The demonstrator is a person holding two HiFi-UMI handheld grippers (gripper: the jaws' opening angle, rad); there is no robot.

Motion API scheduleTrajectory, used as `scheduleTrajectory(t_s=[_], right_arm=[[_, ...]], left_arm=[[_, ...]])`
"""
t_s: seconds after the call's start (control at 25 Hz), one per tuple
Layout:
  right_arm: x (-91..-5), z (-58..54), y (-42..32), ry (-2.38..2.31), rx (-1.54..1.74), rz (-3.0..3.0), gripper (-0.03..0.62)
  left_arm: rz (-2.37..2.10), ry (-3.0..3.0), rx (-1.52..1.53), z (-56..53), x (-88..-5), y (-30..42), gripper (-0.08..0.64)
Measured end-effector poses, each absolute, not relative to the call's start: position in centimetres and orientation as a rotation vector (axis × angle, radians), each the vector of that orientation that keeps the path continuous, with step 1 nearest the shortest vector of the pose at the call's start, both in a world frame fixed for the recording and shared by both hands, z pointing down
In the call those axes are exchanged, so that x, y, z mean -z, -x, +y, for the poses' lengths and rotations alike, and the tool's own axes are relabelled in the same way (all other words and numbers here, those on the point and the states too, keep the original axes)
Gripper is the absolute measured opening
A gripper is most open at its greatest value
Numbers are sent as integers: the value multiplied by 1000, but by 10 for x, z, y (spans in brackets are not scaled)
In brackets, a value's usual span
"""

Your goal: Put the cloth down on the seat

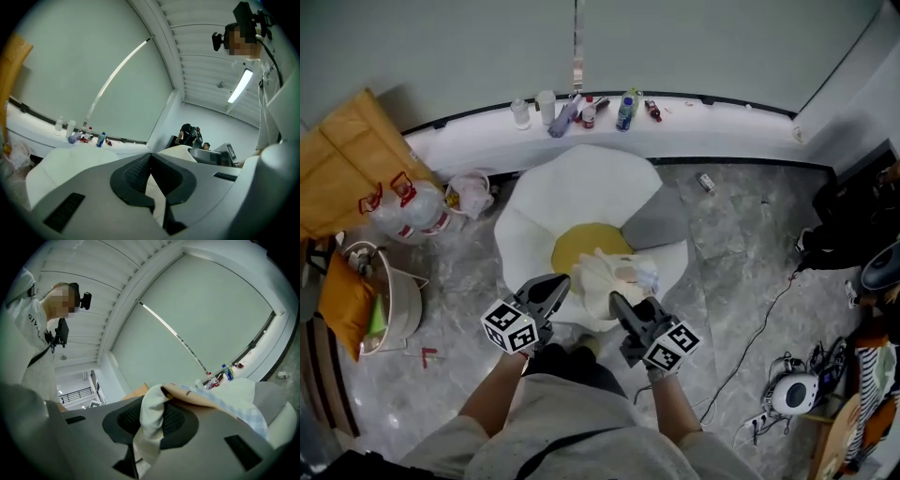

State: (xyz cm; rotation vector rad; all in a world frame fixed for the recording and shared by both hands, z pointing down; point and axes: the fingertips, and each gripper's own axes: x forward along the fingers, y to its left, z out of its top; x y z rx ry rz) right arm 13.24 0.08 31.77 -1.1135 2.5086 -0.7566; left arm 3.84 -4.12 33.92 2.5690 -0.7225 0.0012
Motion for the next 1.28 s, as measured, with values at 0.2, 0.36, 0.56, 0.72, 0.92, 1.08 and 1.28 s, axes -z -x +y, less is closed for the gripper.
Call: scheduleTrajectory(t_s=[0.2, 0.36, 0.56, 0.72, 0.92, 1.08, 1.28], right_arm=[[-332, -29, -137, 1094, 772, 2514, 86], [-352, -57, -133, 1101, 793, 2508, 86], [-375, -96, -131, 1116, 817, 2487, 86], [-395, -132, -129, 1126, 822, 2466, 86], [-404, -172, -124, 1134, 818, 2452, 86], [-397, -199, -120, 1132, 789, 2447, 86], [-415, -228, -118, 1146, 796, 2445, 86]], left_arm=[[-796, -2534, -10, -65, -360, -28, 14], [-824, -2502, -13, -85, -383, -17, 14], [-826, -2456, -15, -120, -415, -12, 14], [-821, -2435, -6, -155, -442, -12, 14], [-819, -2407, -4, -192, -464, -9, 14], [-791, -2403, -11, -217, -470, -7, 14], [-757, -2398, -32, -249, -491, -7, 14]])
